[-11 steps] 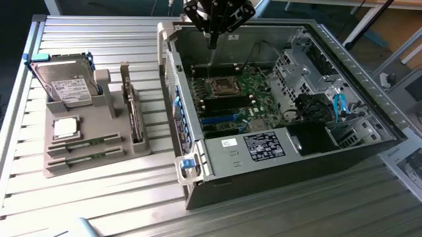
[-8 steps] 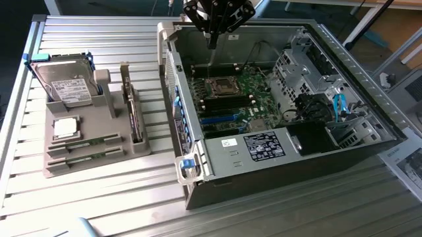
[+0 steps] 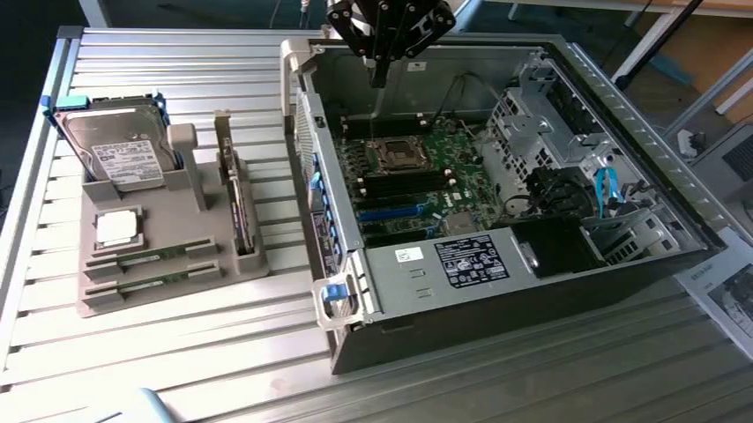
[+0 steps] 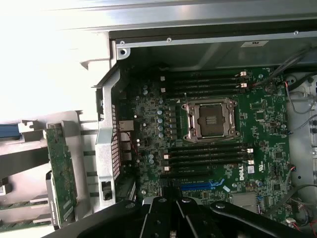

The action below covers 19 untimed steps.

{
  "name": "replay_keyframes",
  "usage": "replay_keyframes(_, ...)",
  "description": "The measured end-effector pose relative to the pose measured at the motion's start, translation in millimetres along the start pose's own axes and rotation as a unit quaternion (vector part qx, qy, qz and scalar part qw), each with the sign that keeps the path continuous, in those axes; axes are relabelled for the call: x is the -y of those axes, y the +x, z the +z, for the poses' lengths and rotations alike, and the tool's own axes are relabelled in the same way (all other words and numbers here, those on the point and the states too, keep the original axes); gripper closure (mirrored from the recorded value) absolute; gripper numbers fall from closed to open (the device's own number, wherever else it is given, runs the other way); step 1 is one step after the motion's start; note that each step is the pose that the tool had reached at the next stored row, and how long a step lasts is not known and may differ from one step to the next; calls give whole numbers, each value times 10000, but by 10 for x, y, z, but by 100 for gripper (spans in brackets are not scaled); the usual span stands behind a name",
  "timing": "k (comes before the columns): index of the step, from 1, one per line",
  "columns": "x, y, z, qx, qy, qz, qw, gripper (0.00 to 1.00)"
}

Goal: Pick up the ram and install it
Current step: 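Reach for the ram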

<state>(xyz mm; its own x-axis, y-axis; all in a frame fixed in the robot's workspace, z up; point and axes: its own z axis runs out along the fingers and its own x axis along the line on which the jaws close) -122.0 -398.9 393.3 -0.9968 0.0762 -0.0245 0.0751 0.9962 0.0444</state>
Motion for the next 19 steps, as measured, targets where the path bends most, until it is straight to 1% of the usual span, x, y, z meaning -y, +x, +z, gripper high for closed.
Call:
replay_keyframes(3, 0, 1, 0, 0, 2, 0, 10000, 90)
replay_keyframes(10, 5, 62, -2, 0, 3, 0, 10000, 90)
replay_keyframes(19, 17, 222, -7, 0, 3, 0, 10000, 90)
